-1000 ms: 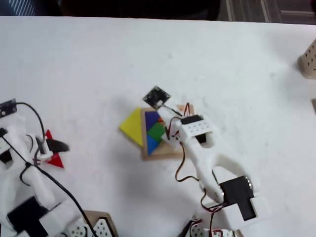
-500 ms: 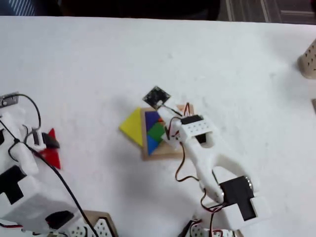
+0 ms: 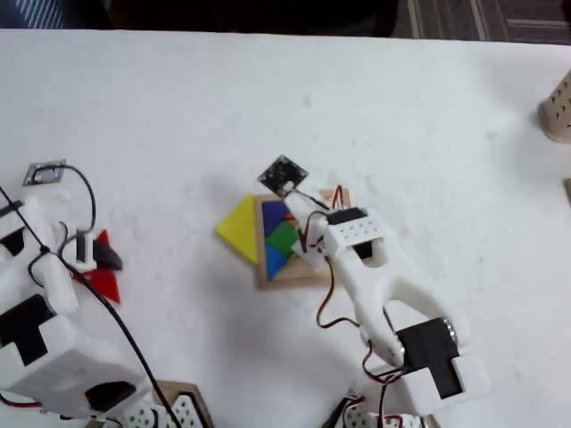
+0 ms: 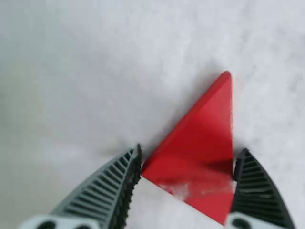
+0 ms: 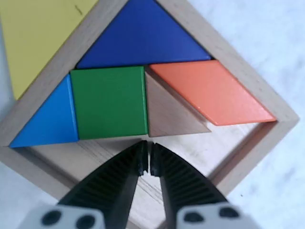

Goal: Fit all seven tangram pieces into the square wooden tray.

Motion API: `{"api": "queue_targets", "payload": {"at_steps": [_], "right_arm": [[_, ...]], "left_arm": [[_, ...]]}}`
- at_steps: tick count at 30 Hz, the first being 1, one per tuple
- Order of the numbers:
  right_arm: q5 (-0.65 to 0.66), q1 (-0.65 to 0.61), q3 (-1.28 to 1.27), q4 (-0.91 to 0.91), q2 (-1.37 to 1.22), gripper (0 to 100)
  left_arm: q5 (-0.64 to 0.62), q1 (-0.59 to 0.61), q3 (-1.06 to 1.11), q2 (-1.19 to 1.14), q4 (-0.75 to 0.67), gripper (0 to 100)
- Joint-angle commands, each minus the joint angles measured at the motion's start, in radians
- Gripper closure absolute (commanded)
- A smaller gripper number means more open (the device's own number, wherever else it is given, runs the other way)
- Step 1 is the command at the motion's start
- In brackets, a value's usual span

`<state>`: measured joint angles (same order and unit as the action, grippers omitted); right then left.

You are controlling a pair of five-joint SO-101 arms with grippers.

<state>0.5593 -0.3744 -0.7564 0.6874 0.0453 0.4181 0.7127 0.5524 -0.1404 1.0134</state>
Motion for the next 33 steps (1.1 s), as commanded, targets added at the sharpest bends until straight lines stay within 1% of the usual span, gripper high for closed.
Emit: {"api": "queue_targets", "payload": {"at_steps": [1, 3, 5, 8, 12, 14, 17, 18, 20, 25, 29, 33], "right_arm": [[0.014, -0.022, 0.025, 0.015, -0.001, 98.1], [0.014, -0.022, 0.025, 0.015, -0.001, 98.1], [0.014, -0.022, 0.025, 0.015, -0.001, 98.1], [0.014, -0.022, 0.025, 0.015, -0.001, 98.1], [0.014, -0.022, 0.025, 0.015, -0.001, 98.1], [0.014, -0.022, 0.025, 0.015, -0.001, 98.1], [0.014, -0.022, 0.025, 0.015, -0.001, 98.1], [0.014, -0.022, 0.025, 0.015, -0.001, 98.1], [0.014, -0.022, 0.025, 0.015, -0.001, 98.1], [0.014, -0.022, 0.025, 0.015, -0.001, 98.1], [0.014, -0.022, 0.025, 0.015, -0.001, 98.1], [0.014, -0.022, 0.025, 0.015, -0.001, 98.1]], "left_arm": [[0.009, -0.027, 0.091, 0.008, -0.161, 69], [0.012, -0.042, 0.124, 0.010, -0.207, 69], [0.017, -0.044, 0.137, 0.010, -0.222, 69], [0.020, -0.044, 0.144, 0.010, -0.221, 69], [0.063, -0.042, 0.146, 0.010, -0.187, 70], [0.066, -0.042, 0.144, 0.010, -0.178, 76], [0.072, -0.045, 0.141, 0.010, -0.176, 91], [0.072, -0.045, 0.143, 0.010, -0.176, 91], [0.074, -0.042, 0.143, 0.010, -0.150, 89], [0.074, -0.031, 0.135, 0.012, -0.083, 89], [0.064, -0.010, 0.121, 0.012, -0.057, 89], [0.051, 0.036, -0.009, 0.013, 0.110, 89]]}}
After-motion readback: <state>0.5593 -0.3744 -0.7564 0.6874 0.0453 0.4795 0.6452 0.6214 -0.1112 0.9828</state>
